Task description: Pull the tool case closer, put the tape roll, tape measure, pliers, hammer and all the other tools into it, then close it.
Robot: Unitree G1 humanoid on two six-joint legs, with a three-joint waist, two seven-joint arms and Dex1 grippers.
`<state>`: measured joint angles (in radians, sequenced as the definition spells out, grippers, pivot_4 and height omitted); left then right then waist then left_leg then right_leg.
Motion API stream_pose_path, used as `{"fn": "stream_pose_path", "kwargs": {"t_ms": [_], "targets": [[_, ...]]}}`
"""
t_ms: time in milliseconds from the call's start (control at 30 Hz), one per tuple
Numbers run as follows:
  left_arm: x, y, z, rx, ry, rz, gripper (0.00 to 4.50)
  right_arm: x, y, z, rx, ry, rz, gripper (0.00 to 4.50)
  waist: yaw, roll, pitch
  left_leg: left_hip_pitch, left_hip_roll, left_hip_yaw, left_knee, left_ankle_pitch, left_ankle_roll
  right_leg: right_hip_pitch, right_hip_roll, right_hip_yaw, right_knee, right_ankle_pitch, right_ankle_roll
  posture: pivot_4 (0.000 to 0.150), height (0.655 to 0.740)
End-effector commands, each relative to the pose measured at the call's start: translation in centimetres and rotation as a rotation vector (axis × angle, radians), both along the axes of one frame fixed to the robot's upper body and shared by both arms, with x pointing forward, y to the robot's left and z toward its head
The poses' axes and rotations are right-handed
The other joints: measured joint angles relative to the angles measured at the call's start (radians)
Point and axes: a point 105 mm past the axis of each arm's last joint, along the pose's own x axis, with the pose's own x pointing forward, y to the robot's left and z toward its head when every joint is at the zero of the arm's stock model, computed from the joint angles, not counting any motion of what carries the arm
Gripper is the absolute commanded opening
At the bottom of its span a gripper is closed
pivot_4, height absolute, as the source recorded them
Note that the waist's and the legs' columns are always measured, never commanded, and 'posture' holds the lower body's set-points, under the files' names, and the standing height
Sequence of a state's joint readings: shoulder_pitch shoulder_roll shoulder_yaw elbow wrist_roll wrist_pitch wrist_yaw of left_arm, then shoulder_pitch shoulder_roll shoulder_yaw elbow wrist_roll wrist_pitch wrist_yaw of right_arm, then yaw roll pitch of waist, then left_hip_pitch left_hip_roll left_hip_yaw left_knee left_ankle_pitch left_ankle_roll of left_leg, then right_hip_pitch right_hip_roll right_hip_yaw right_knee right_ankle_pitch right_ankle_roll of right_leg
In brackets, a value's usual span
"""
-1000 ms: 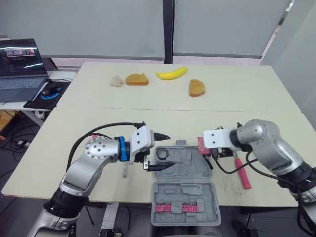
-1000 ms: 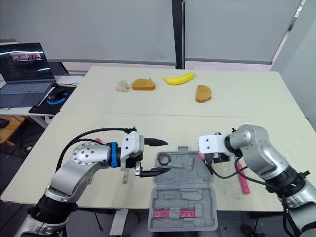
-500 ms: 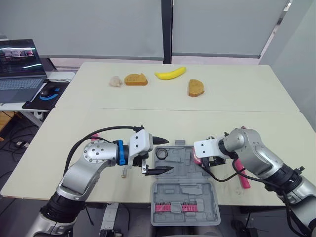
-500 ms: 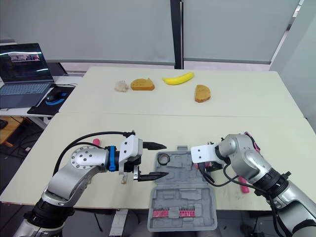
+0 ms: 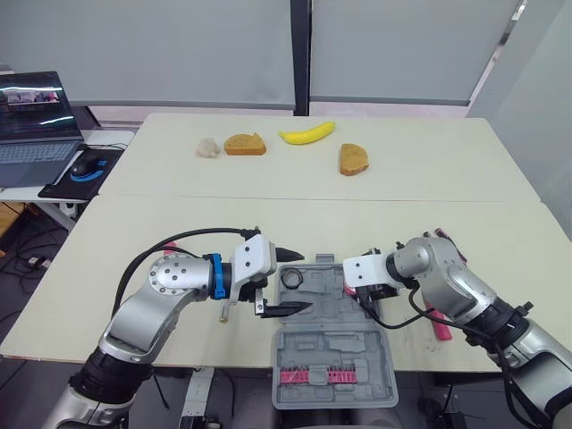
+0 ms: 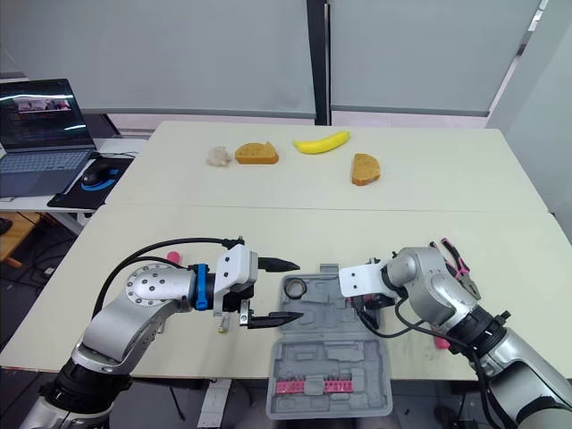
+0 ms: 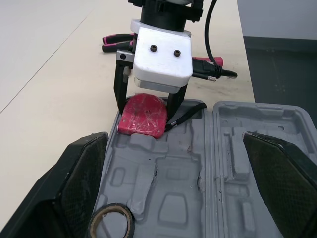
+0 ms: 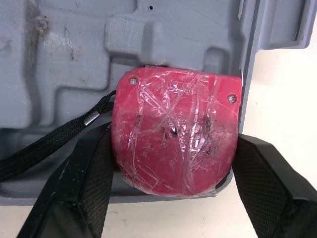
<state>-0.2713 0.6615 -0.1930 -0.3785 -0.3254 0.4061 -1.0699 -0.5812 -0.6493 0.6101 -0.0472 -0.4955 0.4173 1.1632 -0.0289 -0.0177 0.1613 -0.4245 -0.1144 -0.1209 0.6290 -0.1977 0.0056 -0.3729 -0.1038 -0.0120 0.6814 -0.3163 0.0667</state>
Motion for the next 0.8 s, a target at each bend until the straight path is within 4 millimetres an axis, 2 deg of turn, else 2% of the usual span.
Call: {"fn": "stream_pose_path", "kwargs": {"t_ms": [33,300,567,700,800], "targets": [[-0.3,-0.4,0.7,0.009,-0.043,-0.027,4.50,0.2,0.3,0.9,0.015,-0.021,0.009,4.47,0.000,0.000,0.000,0.000,0.000,0.000,0.000,0.000,0.000,0.000,0.000,0.000,0.000,0.000,0.000,0.150,0.7400],[-0.3,-0.3,0.6,0.014,-0.047,-0.037,4.50,-0.2,0.7,3.6,0.058,-0.071,0.025,4.47,0.000,0.000,0.000,0.000,0.000,0.000,0.000,0.000,0.000,0.000,0.000,0.000,0.000,0.000,0.000,0.150,0.7400],[-0.2,-0.3,0.7,0.013,-0.048,-0.046,4.50,-1.3,-0.2,6.2,0.106,-0.095,0.019,4.47,0.003,0.000,0.000,0.000,0.000,0.000,0.000,-0.002,0.002,0.000,0.000,0.000,0.000,0.000,0.000,0.150,0.7400],[0.0,-0.5,1.0,0.005,-0.052,-0.053,4.50,-2.1,1.0,6.9,0.267,-0.067,0.036,4.47,0.003,0.000,0.000,0.000,0.001,0.000,0.000,-0.002,0.002,0.001,0.000,0.000,0.000,0.000,0.000,0.150,0.7400],[0.3,-0.8,1.7,-0.046,-0.039,-0.051,4.50,-2.2,0.6,6.7,0.566,-0.065,-0.003,4.47,0.005,-0.001,0.000,0.000,0.001,0.000,0.000,-0.002,0.001,0.003,0.000,0.000,-0.001,0.000,0.000,0.150,0.7400]]}}
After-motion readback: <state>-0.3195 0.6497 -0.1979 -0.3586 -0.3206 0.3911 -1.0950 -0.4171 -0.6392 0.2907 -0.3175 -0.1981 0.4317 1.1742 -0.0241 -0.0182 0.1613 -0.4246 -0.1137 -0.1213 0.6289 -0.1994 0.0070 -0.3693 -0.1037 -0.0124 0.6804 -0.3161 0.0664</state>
